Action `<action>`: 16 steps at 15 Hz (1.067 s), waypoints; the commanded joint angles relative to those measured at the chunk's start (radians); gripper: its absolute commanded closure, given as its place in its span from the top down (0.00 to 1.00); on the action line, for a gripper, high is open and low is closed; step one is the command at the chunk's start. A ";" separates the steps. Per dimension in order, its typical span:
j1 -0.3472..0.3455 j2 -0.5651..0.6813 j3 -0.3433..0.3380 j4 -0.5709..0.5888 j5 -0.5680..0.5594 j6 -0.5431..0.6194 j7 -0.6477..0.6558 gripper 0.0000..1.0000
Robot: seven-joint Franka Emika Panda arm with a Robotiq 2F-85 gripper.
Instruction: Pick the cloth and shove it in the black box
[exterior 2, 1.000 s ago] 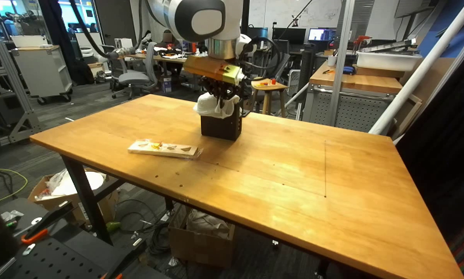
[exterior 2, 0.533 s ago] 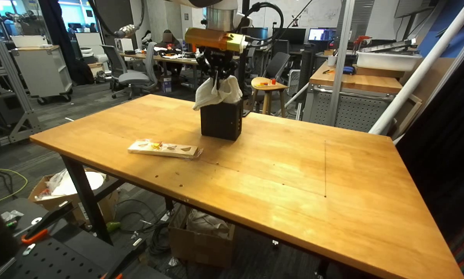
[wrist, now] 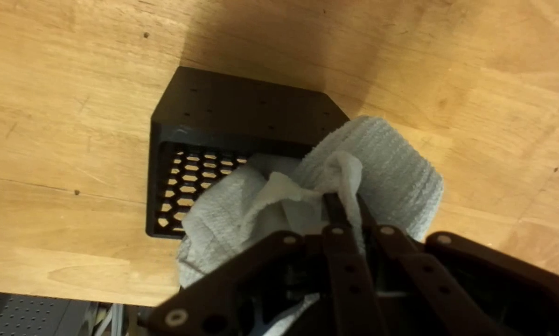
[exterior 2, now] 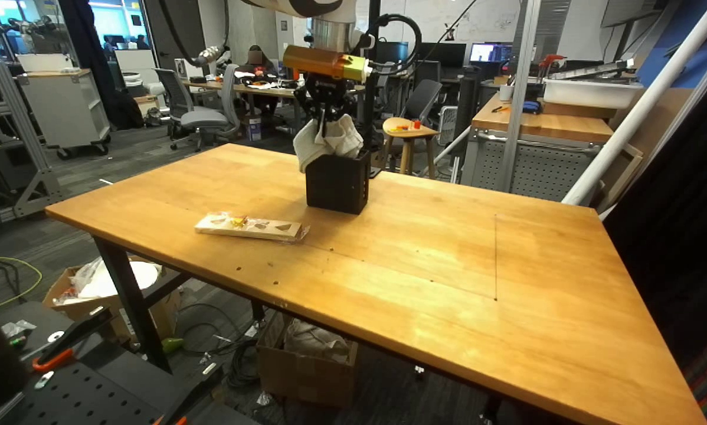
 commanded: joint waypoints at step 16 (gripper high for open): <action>0.006 0.106 -0.013 0.176 -0.149 -0.080 0.002 0.02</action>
